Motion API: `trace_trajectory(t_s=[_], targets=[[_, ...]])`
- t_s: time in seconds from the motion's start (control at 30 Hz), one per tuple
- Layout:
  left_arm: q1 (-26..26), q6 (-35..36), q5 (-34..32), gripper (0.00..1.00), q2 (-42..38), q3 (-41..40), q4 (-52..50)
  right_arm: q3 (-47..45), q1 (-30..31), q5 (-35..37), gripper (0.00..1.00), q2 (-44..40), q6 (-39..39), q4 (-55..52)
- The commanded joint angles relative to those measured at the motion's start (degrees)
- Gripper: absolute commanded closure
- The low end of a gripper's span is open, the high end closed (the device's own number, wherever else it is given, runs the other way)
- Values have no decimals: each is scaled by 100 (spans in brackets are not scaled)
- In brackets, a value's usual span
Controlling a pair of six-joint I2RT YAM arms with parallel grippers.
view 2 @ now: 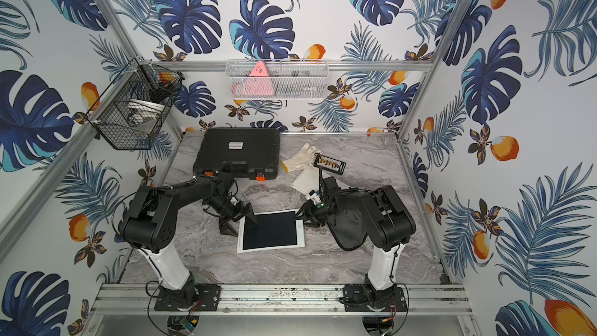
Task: Wipe the drawing tablet
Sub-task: Adjust the drawing tablet at the center of the board.
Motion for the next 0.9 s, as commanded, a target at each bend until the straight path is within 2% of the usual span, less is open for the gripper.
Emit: trace_trajectory(t_s=[0.0, 0.17, 0.3, 0.53, 0.87], targets=[[25, 678, -2009, 1, 189, -79, 1422, -132, -1, -135, 56, -308, 585, 381], [21, 621, -1950, 1, 201, -87, 1487, -351, -2, -354, 66, -872, 1105, 684], [17, 573, -1897, 1, 215, -96, 1543, -364, 20, -443, 72, -1199, 1089, 419], [22, 520, -1816, 1, 250, -71, 1580, -273, 101, -653, 75, -1514, 797, -229], [7, 493, -1781, 1, 281, -89, 1624, 218, 511, -484, 81, -1486, -336, -1801]])
